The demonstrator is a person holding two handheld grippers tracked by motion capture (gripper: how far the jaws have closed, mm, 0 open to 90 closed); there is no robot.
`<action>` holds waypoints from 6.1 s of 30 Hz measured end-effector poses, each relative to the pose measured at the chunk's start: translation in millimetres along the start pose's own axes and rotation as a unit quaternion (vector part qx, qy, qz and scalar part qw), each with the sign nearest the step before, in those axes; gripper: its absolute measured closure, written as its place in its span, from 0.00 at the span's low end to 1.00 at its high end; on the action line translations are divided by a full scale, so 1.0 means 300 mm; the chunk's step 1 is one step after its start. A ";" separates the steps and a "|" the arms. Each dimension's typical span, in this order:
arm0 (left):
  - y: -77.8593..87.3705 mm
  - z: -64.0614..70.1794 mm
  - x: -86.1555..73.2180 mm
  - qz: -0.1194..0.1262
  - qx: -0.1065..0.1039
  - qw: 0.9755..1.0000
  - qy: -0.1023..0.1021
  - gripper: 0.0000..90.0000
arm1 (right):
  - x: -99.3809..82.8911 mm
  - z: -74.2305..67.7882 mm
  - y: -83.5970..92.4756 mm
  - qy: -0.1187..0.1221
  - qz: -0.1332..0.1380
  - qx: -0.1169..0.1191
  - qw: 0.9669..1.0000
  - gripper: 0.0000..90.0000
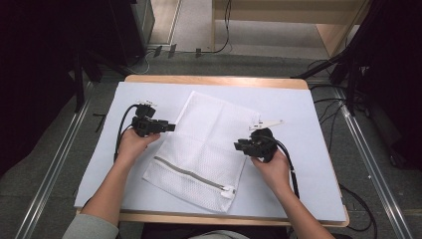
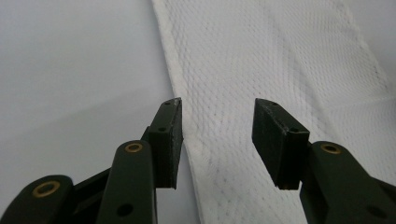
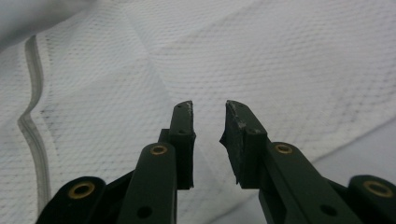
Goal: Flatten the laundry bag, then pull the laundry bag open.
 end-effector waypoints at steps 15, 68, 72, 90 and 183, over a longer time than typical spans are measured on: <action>-0.089 -0.024 0.007 -0.019 0.006 1.000 -0.008 0.60 | -0.057 0.122 0.006 -0.037 0.004 -0.059 0.998 0.66; 0.006 0.012 -0.085 -0.006 -0.010 0.999 0.051 1.00 | 0.109 0.164 -0.139 -0.021 -0.017 -0.073 0.997 0.99; 0.006 -0.013 -0.081 0.000 -0.006 0.998 0.055 1.00 | 0.117 0.170 -0.148 -0.033 -0.011 -0.062 0.997 0.99; 0.040 -0.019 -0.083 -0.004 0.002 0.999 0.044 0.65 | 0.124 0.134 -0.081 -0.037 0.011 -0.035 0.999 0.82; -0.081 0.501 -0.063 -0.044 -0.129 0.981 -0.139 0.89 | -0.232 -0.099 0.018 -0.018 -0.088 0.065 0.994 1.00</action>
Point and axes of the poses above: each handheld gripper's, and its own axes: y roughly backward along the jaws, x roughly out of its top, z roughly to its right, the point moved 6 cm from there along -y, roughly forward along the jaws, and after that the axes turned 8 degrees about -y, right-handed, at the moved point
